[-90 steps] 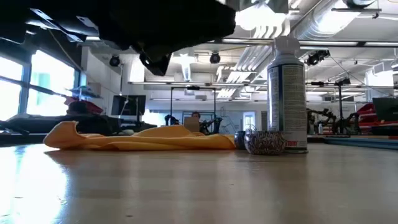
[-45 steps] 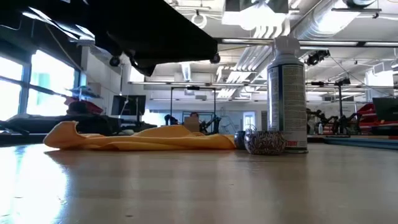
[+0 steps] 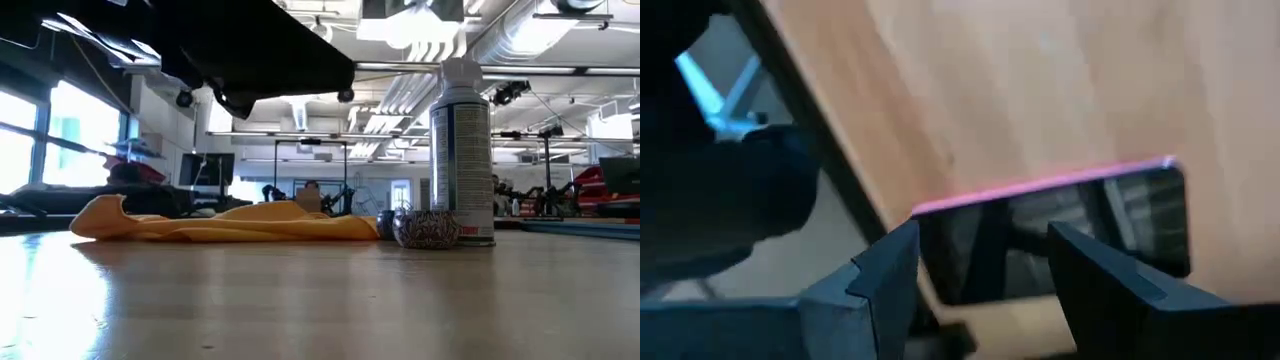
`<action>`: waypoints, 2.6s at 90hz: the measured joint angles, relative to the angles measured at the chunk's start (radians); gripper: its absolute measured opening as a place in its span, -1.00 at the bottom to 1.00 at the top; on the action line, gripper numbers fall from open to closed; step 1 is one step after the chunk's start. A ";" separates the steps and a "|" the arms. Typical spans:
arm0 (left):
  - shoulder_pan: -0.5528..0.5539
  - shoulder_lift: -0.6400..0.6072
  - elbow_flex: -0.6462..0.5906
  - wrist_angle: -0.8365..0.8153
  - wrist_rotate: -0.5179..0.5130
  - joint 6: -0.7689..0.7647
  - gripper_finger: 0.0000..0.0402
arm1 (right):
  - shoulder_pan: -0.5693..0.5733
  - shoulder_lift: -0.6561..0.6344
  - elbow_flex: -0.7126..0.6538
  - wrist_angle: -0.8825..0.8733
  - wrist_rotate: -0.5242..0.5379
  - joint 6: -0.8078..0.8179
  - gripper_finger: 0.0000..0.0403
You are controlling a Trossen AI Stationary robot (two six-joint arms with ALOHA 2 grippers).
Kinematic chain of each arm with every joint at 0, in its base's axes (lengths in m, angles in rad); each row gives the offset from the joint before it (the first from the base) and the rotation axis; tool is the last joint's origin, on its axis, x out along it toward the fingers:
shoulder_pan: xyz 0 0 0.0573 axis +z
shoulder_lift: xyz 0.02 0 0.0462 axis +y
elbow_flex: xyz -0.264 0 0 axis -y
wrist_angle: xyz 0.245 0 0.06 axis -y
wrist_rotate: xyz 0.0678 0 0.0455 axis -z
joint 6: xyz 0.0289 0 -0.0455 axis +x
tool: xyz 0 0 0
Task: Apply microfiber cloth
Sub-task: Spray the pink phone using the white spray bottle
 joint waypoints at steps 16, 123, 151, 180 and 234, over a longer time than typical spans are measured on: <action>0.000 0.000 0.000 0.001 -0.001 0.004 -0.88 | 0.035 0.008 -0.006 -0.048 -0.004 0.071 -0.07; 0.041 0.005 0.000 -0.052 0.046 -0.045 -0.88 | -0.268 0.064 -0.150 0.419 0.347 -0.650 -0.06; 0.016 0.084 0.036 -0.021 -0.013 0.065 -0.88 | -0.150 0.082 -0.077 0.029 0.469 -0.947 -0.06; 0.029 0.215 0.129 -0.027 -0.057 0.098 -0.66 | -0.052 0.285 -0.004 -0.010 0.551 -1.066 -0.06; 0.051 0.295 0.166 -0.027 -0.055 0.547 -0.36 | -0.079 0.390 0.059 0.178 0.805 -1.218 -0.07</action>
